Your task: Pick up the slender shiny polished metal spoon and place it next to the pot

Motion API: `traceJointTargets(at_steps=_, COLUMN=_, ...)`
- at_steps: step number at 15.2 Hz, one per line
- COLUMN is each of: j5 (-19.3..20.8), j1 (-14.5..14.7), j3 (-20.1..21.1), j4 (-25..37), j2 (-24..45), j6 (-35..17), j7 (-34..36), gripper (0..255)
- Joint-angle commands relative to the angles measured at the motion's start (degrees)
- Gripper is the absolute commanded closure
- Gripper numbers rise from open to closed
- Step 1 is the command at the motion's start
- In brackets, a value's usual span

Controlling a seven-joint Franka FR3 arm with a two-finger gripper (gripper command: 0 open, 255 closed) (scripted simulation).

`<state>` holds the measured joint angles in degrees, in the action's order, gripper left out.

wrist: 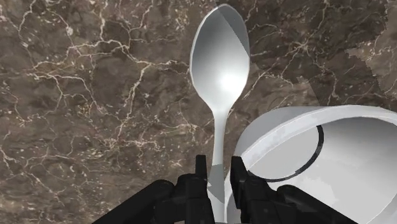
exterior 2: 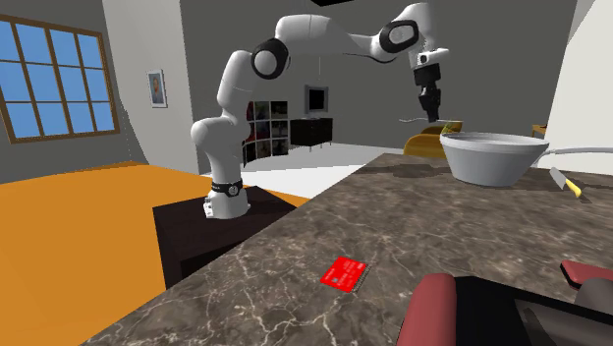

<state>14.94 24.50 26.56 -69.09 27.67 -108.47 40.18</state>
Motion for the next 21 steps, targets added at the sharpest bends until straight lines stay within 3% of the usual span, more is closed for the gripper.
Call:
traceJointTargets(at_steps=1, j5=0.0, j1=-0.3, j3=0.0, j4=-2.2, j2=-0.3, j6=-1.9, j7=0.3, gripper=255)
traceJointTargets(at_steps=21, j5=1.5, j1=-1.6, j3=-0.9, j4=-16.2, j2=0.7, j6=-16.6, j7=2.3, gripper=255)
